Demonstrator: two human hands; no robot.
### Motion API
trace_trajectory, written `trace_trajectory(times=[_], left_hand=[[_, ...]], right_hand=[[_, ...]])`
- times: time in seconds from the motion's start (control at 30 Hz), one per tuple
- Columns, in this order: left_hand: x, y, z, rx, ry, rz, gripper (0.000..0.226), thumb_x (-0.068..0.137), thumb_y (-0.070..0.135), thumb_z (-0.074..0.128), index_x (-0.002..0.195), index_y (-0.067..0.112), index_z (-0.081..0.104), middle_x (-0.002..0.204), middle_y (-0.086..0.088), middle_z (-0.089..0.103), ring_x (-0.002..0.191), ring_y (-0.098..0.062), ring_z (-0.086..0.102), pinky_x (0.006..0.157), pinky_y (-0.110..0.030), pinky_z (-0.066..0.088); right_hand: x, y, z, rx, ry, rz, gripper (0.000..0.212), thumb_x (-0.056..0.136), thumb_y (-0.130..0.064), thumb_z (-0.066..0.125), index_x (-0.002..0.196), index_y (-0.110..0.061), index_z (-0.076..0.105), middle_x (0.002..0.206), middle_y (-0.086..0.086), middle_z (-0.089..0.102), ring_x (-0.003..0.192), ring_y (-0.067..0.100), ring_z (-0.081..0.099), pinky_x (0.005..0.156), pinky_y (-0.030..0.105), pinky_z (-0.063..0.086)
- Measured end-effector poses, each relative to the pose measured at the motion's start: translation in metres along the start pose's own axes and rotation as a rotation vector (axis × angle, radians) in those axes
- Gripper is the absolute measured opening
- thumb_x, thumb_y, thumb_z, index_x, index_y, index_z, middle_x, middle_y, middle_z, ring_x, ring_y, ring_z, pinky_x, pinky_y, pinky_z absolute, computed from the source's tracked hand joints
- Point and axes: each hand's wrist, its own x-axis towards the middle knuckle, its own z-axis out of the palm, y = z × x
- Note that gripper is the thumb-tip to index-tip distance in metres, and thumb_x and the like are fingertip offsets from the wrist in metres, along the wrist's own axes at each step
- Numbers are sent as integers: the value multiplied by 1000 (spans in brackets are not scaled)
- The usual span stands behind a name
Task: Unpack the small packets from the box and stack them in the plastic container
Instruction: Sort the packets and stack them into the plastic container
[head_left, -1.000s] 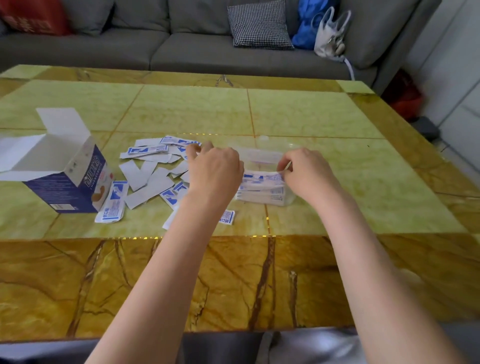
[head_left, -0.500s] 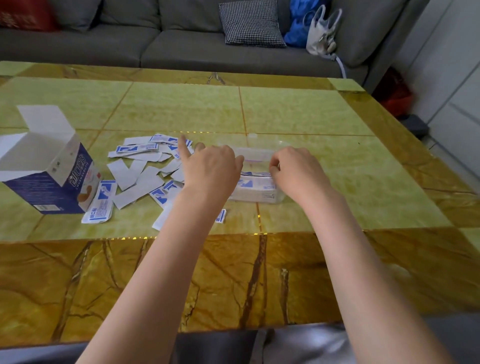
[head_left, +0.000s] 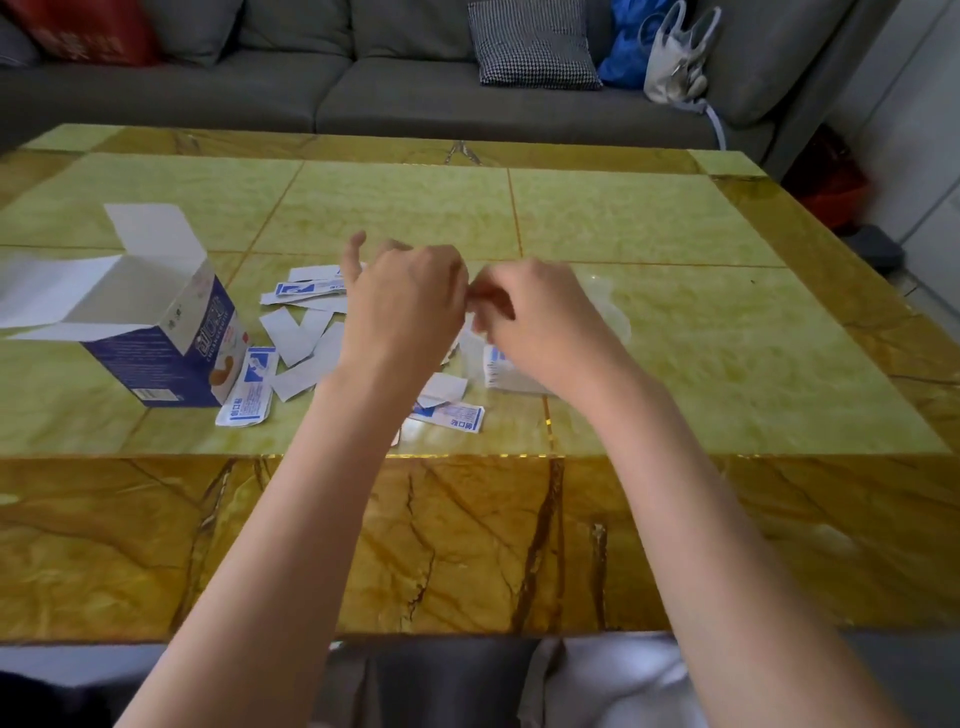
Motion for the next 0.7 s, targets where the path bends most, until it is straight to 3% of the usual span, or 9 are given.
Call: trace_trajectory(times=[0.1, 0.2, 0.27, 0.33, 0.5, 0.6, 0.7], left_hand=[[-10, -29, -5, -11, -39, -88, 26, 93, 24, 43, 99, 16, 67, 94, -7, 71, 102, -29, 56, 107, -38, 21], [-28, -59, 1, -17, -288, -144, 23, 89, 26, 51, 106, 18, 65, 108, -5, 68, 107, -27, 57, 92, -36, 39], [-43, -71, 4, -8, -470, -146, 28, 86, 33, 58, 109, 18, 62, 115, -6, 61, 108, -25, 55, 88, -34, 41], [-52, -74, 6, -5, -528, -149, 35, 84, 39, 60, 111, 17, 60, 113, -6, 55, 105, -24, 54, 83, -29, 39], [-62, -67, 9, 111, -465, -140, 49, 87, 49, 52, 110, 7, 55, 112, -10, 52, 102, -28, 55, 78, -31, 42], [-60, -65, 10, 176, -464, -90, 36, 91, 37, 51, 107, 5, 56, 112, -12, 54, 100, -28, 56, 77, -29, 41], [-52, -67, 5, 150, -510, -111, 42, 89, 43, 52, 107, 6, 61, 109, -9, 62, 98, -25, 60, 78, -30, 47]], right_hand=[[-4, -13, 31, -70, -232, -12, 23, 90, -7, 46, 103, -7, 65, 102, 15, 65, 88, 30, 63, 82, 37, 51], [-9, -16, 58, -197, -339, -10, 27, 93, -16, 48, 118, -10, 55, 120, 12, 54, 108, 30, 54, 88, 37, 46], [-12, -16, 70, -273, -407, -26, 36, 92, -21, 52, 127, -16, 46, 128, 8, 47, 112, 28, 52, 89, 41, 46], [-13, -13, 75, -290, -484, 17, 42, 89, -26, 57, 128, -21, 44, 128, 6, 44, 110, 27, 53, 89, 41, 47], [-6, -16, 81, -201, -412, 25, 37, 80, -15, 66, 115, -16, 52, 113, 4, 51, 104, 23, 53, 84, 36, 46], [-7, -16, 86, -233, -338, -19, 24, 82, -9, 56, 105, -13, 55, 102, 5, 57, 97, 25, 55, 78, 36, 47], [-6, -13, 86, -257, -293, -32, 21, 88, -9, 48, 108, -14, 55, 104, 6, 60, 99, 24, 55, 75, 33, 44]])
